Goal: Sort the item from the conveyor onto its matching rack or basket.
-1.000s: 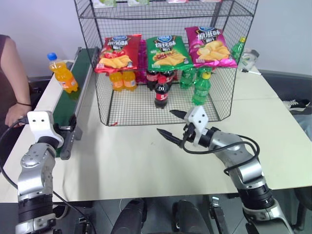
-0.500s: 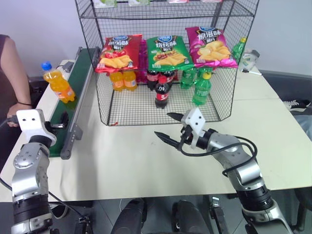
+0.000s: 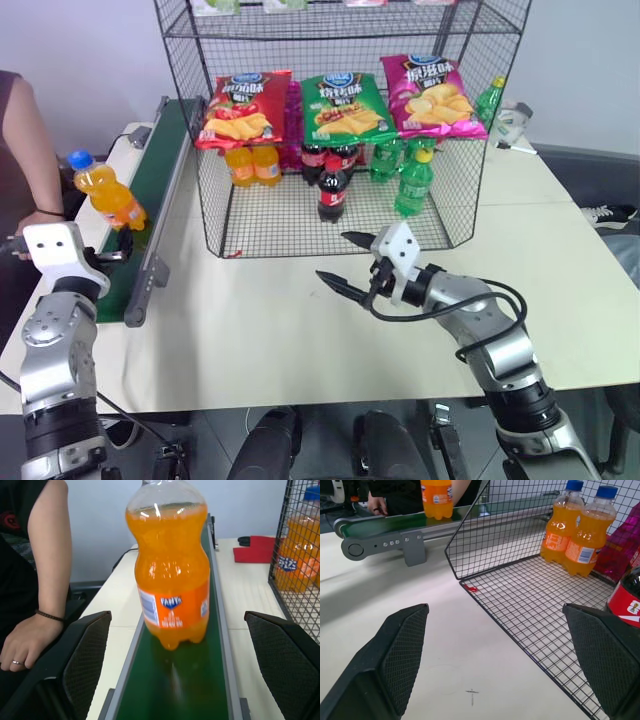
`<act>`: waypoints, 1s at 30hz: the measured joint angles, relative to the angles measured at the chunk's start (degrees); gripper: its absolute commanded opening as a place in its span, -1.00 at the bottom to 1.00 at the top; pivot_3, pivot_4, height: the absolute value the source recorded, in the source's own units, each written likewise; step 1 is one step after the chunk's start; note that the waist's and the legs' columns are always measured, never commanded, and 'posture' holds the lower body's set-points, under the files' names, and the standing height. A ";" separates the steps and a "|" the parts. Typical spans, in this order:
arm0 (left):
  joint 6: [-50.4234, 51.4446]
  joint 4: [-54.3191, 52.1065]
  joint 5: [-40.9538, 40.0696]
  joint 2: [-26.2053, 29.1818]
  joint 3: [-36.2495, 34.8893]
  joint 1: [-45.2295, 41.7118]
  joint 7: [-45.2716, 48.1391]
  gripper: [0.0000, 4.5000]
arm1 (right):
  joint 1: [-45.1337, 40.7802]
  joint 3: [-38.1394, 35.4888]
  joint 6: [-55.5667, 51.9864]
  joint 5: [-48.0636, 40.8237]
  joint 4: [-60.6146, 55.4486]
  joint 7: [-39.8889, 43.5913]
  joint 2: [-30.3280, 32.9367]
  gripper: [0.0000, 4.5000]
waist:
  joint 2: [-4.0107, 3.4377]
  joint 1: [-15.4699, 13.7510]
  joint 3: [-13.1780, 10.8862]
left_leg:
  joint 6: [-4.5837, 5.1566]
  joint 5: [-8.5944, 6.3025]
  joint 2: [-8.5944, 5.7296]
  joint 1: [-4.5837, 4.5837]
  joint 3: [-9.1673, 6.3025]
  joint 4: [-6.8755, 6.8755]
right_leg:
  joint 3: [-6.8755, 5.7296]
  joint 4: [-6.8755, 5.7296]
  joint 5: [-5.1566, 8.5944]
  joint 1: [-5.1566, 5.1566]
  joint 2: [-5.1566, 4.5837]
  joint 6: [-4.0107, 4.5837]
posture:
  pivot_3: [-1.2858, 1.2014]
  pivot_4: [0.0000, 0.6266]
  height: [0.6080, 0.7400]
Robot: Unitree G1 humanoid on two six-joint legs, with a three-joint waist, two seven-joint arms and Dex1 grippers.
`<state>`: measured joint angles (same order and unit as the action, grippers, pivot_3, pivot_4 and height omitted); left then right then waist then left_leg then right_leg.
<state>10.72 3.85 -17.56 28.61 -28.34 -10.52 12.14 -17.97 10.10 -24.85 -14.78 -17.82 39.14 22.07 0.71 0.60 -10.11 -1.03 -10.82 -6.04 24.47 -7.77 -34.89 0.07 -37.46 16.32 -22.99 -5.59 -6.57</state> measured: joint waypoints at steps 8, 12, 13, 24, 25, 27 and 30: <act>-0.41 0.06 -1.02 1.29 -2.10 -1.18 0.23 0.97 | -0.15 0.27 0.02 0.01 0.01 0.02 -0.02 1.00 | 0.00 0.02 0.00 | 0.00 0.00 0.00 0.00 0.00 0.01 | 0.00 0.00 0.00 0.00 0.00 0.00 | 0.03 -0.52 1.00; -0.40 0.10 -1.67 1.30 -2.12 -1.18 0.23 0.97 | -0.16 0.37 0.02 0.01 0.01 0.02 -0.14 1.00 | 0.00 0.01 0.00 | 0.00 0.00 0.00 0.00 0.00 0.00 | 0.00 0.00 0.00 0.00 0.00 0.00 | 0.03 -0.52 1.00; -0.39 0.11 -1.70 1.31 -2.13 -1.18 0.23 0.97 | -0.16 0.45 0.02 0.02 0.01 0.02 -0.19 1.00 | 0.00 0.00 0.00 | 0.00 0.00 0.00 0.00 0.00 0.00 | 0.00 0.00 0.00 0.00 0.00 0.00 | 0.03 -0.52 1.00; 0.58 0.11 -1.87 1.44 -2.10 -1.17 0.27 0.97 | -0.15 0.68 0.02 0.03 0.01 0.02 -0.33 1.00 | 0.00 0.02 0.00 | 0.00 0.00 0.00 0.00 0.00 0.00 | 0.00 -0.01 0.00 0.00 0.01 0.00 | 0.03 -0.52 1.00; 0.73 0.11 -1.89 1.44 -2.10 -1.17 0.32 0.76 | -0.15 0.71 0.02 0.03 0.01 0.02 -0.33 1.00 | 0.00 0.02 0.00 | 0.00 0.00 0.00 0.00 0.00 0.00 | 0.00 -0.01 0.00 0.00 0.01 0.00 | 0.03 -0.52 1.00; 0.92 0.11 -1.95 1.44 -2.11 -1.16 0.53 0.45 | -0.14 0.76 0.02 0.03 0.01 0.02 -0.33 1.00 | 0.00 0.00 0.00 | 0.00 0.00 0.00 0.00 0.00 0.00 | 0.00 -0.01 0.00 0.00 0.01 0.00 | 0.03 -0.52 1.00; 1.11 0.09 -2.28 1.44 -2.08 -1.13 0.93 0.12 | -0.14 0.81 0.02 0.03 0.01 0.02 -0.34 1.00 | 0.01 -0.01 0.00 | 0.00 0.00 0.00 -0.01 0.00 -0.01 | 0.00 -0.01 0.00 0.00 0.01 0.00 | 0.03 -0.52 1.00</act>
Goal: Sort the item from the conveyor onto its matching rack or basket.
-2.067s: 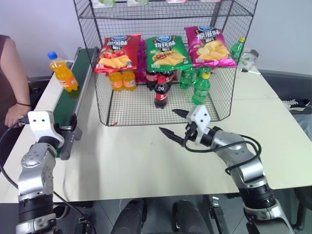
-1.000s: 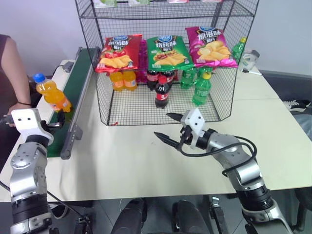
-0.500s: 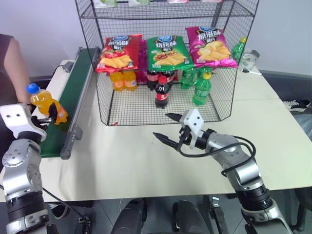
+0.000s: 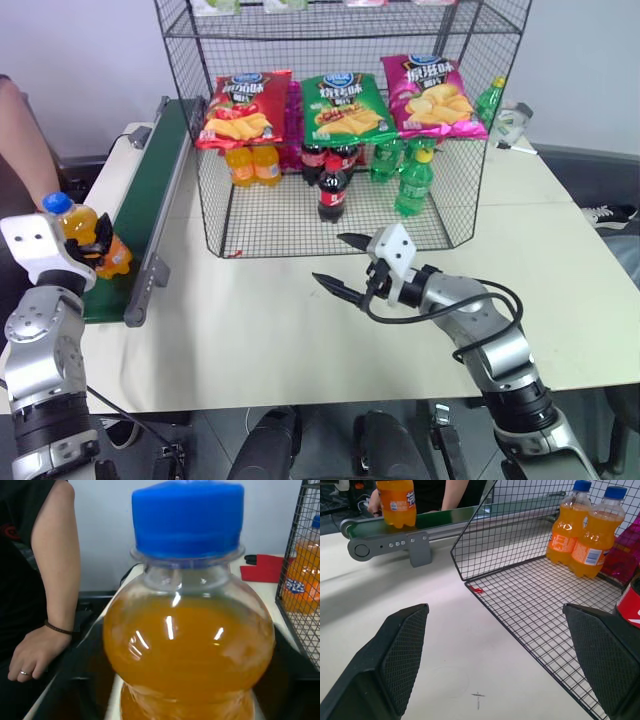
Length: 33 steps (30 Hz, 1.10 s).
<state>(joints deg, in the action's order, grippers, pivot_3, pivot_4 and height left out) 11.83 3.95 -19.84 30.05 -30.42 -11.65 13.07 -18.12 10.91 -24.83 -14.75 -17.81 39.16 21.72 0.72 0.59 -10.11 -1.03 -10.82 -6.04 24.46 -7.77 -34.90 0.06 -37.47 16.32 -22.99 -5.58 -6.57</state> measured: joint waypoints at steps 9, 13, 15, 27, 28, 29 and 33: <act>2.45 -1.87 -3.23 0.50 0.32 -2.29 2.27 0.12 | -0.04 0.02 0.03 0.00 0.00 0.23 0.00 1.00 | 0.11 -0.20 0.00 | 0.00 0.00 0.00 0.04 -0.04 -0.09 | -0.05 -0.01 0.00 0.01 0.00 0.00 | 0.03 -0.52 1.00; 5.66 -8.72 -7.05 2.78 1.44 -6.05 5.51 0.12 | -0.09 -0.02 0.03 -0.01 0.01 0.38 0.06 1.00 | 0.15 -0.04 0.02 | 0.00 0.00 -0.01 0.03 -0.03 -0.08 | -0.03 0.00 0.00 0.03 -0.01 0.00 | 0.03 -0.52 1.00; 8.18 -12.55 -9.56 3.73 3.10 -8.02 7.56 0.12 | -0.20 -0.12 0.03 -0.02 0.01 0.43 0.21 1.00 | 0.15 0.04 0.02 | 0.00 0.00 -0.01 0.02 -0.03 -0.07 | -0.03 0.00 0.00 0.03 0.00 0.00 | 0.03 -0.52 1.00; 13.68 -15.39 -4.94 -3.05 21.01 -9.48 7.18 0.12 | -0.87 -5.30 0.15 0.02 0.66 0.06 3.61 1.00 | 0.11 -0.15 0.00 | -0.01 0.02 -0.03 0.01 0.00 -0.07 | -0.04 -0.02 0.00 0.28 0.03 -0.01 | 0.03 -0.52 1.00; 12.86 -13.71 -3.11 -4.41 22.54 -9.55 6.23 0.12 | -0.89 -5.77 0.15 0.04 0.81 0.00 3.84 1.00 | 0.11 -0.17 0.00 | 0.00 0.02 -0.03 0.01 0.00 -0.08 | -0.04 -0.02 0.00 0.29 0.03 -0.01 | 0.03 -0.52 1.00; 11.37 -10.54 -1.13 -6.95 23.52 -10.13 4.63 0.12 | -0.97 -6.19 0.16 0.04 1.11 -0.05 4.25 1.00 | 0.11 -0.22 0.00 | 0.00 0.02 -0.04 0.01 0.01 -0.09 | -0.05 -0.03 -0.01 0.29 0.03 -0.01 | 0.03 -0.52 1.00; 5.22 3.42 4.04 -12.96 24.98 -14.31 0.64 0.12 | -0.86 -7.56 0.35 0.07 1.47 -0.07 5.44 1.00 | 0.13 -0.35 -0.01 | 0.00 0.02 -0.03 0.04 -0.01 -0.10 | -0.07 -0.04 -0.01 0.26 0.03 -0.01 | 0.03 -0.52 1.00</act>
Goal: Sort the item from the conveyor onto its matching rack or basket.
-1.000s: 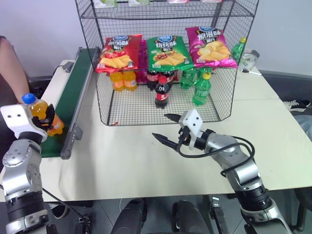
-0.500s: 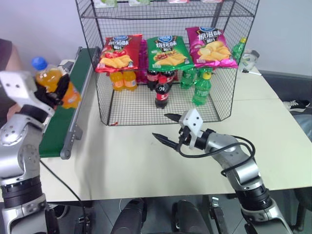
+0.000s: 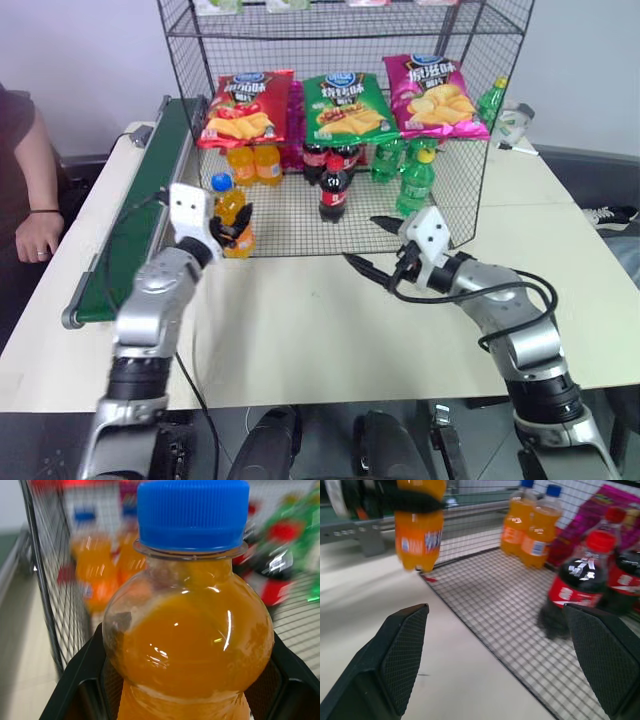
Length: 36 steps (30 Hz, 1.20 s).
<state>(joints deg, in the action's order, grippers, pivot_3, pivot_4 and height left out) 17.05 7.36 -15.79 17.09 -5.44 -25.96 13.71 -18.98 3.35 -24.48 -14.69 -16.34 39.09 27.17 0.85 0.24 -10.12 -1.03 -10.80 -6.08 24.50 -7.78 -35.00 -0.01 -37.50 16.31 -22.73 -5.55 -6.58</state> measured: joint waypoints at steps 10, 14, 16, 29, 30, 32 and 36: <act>-24.82 31.57 4.14 -7.85 -0.87 -15.36 -0.89 0.12 | 0.96 -0.30 0.21 0.00 -0.11 -1.23 0.15 1.00 | 0.03 -0.43 -0.01 | 0.00 0.00 -0.03 0.02 0.05 -0.04 | -0.01 0.00 -0.01 -0.01 0.00 -0.03 | 0.03 -0.52 1.00; -30.73 41.21 5.25 -7.85 -1.15 -18.44 -0.30 0.12 | 2.49 -0.44 0.08 -0.03 -1.49 -1.96 0.21 1.00 | 0.03 -0.48 -0.01 | 0.01 0.01 -0.04 0.02 0.05 -0.07 | -0.02 -0.04 -0.01 -0.01 0.03 -0.03 | 0.03 -0.52 1.00; -31.97 44.40 5.26 -7.96 -1.88 -19.22 -0.33 0.12 | 2.65 -0.48 0.03 -0.03 -1.52 -2.23 0.21 1.00 | 0.03 -0.47 -0.01 | 0.01 0.01 -0.05 0.02 0.05 -0.09 | -0.02 -0.06 -0.01 -0.01 0.05 -0.04 | 0.03 -0.52 1.00; -37.63 51.85 5.17 -8.25 -3.30 -21.87 2.63 0.98 | 2.54 -0.48 0.01 -0.05 -1.53 -2.71 0.18 1.00 | 0.04 -0.54 -0.01 | 0.01 0.01 -0.06 0.01 0.04 -0.11 | -0.03 -0.12 -0.01 -0.01 0.06 -0.04 | 0.03 -0.52 1.00; -37.73 51.44 5.15 -8.19 -3.31 -21.86 2.91 0.98 | 2.52 -0.47 0.01 -0.05 -1.53 -2.70 0.18 1.00 | 0.04 -0.53 -0.01 | 0.01 0.01 -0.06 0.01 0.04 -0.10 | -0.03 -0.13 -0.01 -0.01 0.06 -0.04 | 0.03 -0.52 1.00; -37.78 49.82 5.16 -8.07 -3.30 -21.48 3.35 0.98 | 2.47 -0.38 0.01 -0.05 -1.53 -2.68 0.16 1.00 | 0.04 -0.51 -0.01 | 0.01 0.01 -0.06 0.00 0.04 -0.11 | -0.03 -0.13 -0.01 -0.01 0.06 -0.04 | 0.03 -0.52 1.00; -37.29 43.53 5.02 -7.34 -3.35 -18.19 4.06 0.98 | 2.43 -0.31 0.00 -0.06 -1.53 -2.65 0.16 1.00 | 0.04 -0.38 -0.01 | 0.01 0.01 -0.05 0.00 0.03 -0.10 | -0.02 -0.15 -0.01 -0.02 0.06 -0.04 | 0.03 -0.52 1.00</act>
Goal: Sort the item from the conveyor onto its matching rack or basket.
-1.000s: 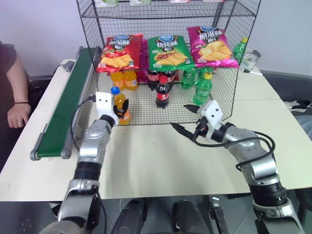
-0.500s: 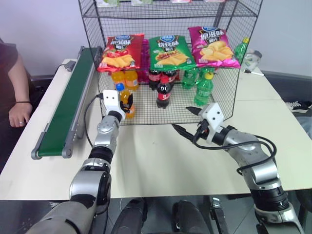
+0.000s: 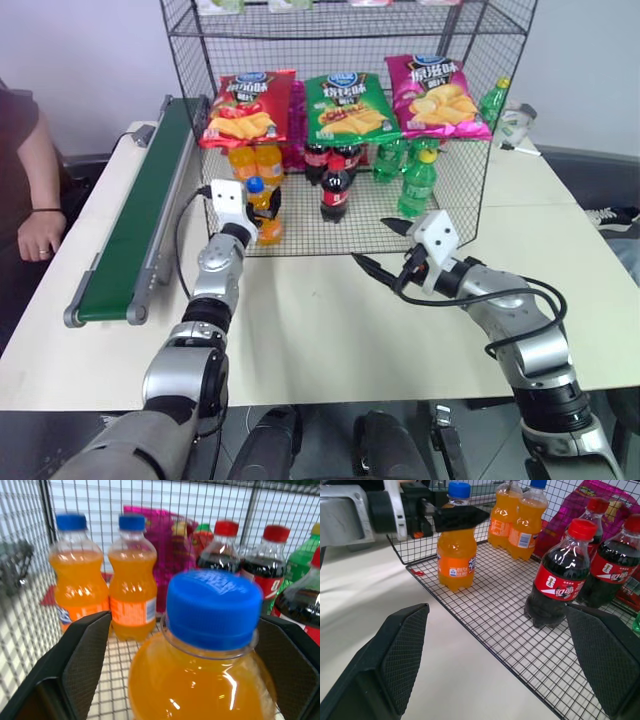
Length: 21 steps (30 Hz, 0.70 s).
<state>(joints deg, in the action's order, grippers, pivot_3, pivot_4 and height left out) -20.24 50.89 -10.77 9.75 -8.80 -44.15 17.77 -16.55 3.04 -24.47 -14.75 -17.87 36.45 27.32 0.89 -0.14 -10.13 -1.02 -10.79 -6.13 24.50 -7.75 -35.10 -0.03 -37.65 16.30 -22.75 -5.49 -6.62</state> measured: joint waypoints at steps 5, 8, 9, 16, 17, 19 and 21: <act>4.55 -10.59 -1.03 0.77 -0.30 4.83 0.16 0.98 | -0.04 0.04 -0.01 -0.03 0.00 0.05 -0.01 1.00 | 0.00 -0.05 0.00 | 0.00 0.00 0.00 0.00 0.00 -0.02 | 0.01 -0.01 0.00 0.00 0.00 0.00 | 0.03 -0.52 1.00; 8.82 -18.45 -2.44 2.04 -0.75 7.91 0.86 0.98 | -0.09 0.04 -0.01 -0.03 0.00 0.18 0.00 1.00 | -0.01 -0.01 0.01 | 0.00 0.00 0.01 0.00 0.00 -0.01 | 0.02 -0.02 0.00 0.00 0.00 0.00 | 0.03 -0.52 1.00; 10.03 -20.75 -2.56 2.34 -0.92 8.63 1.09 0.98 | -0.10 0.02 -0.01 -0.04 0.00 0.24 0.01 1.00 | -0.01 0.00 0.01 | 0.00 0.00 0.01 -0.01 0.00 -0.02 | 0.02 -0.02 0.00 0.00 0.00 0.00 | 0.03 -0.52 1.00; 23.91 -37.68 -6.62 7.78 -0.57 14.71 6.79 0.98 | -1.23 0.07 0.03 -0.08 0.04 0.86 0.04 1.00 | -0.03 -0.01 0.02 | 0.00 0.00 0.02 -0.02 0.00 -0.02 | 0.03 -0.03 0.01 0.01 0.01 0.02 | 0.03 -0.52 1.00; 26.03 -39.45 -7.31 9.26 -0.32 15.58 8.17 0.98 | -1.26 -0.06 0.02 -0.08 0.05 0.93 0.17 1.00 | -0.03 0.06 0.02 | 0.00 0.00 0.02 -0.03 0.00 -0.01 | 0.04 -0.03 0.01 0.02 0.00 0.02 | 0.03 -0.52 1.00; 30.60 -43.31 -8.98 12.35 -0.40 17.40 10.54 0.98 | -1.32 -0.18 -0.16 -0.22 0.05 1.18 0.42 1.00 | -0.04 0.24 0.02 | 0.00 0.00 0.03 -0.03 0.00 0.00 | 0.04 -0.03 0.01 0.01 0.00 0.03 | 0.03 -0.52 1.00; 34.79 -46.66 -10.65 15.92 -1.26 19.40 12.33 0.98 | -1.30 -0.36 -0.68 -1.00 0.01 1.95 1.04 1.00 | -0.04 0.47 0.02 | 0.00 0.00 0.04 -0.03 -0.01 0.00 | 0.04 -0.02 0.01 0.01 -0.01 0.03 | 0.03 -0.52 1.00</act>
<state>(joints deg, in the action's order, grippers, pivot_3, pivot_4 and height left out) 14.55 4.23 -21.42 25.67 -10.06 -24.75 30.10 -17.85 2.68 -25.15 -15.74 -17.87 38.40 28.36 0.84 0.33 -10.10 -1.03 -10.79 -6.09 24.47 -7.76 -35.09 0.00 -37.67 16.32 -22.74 -5.50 -6.59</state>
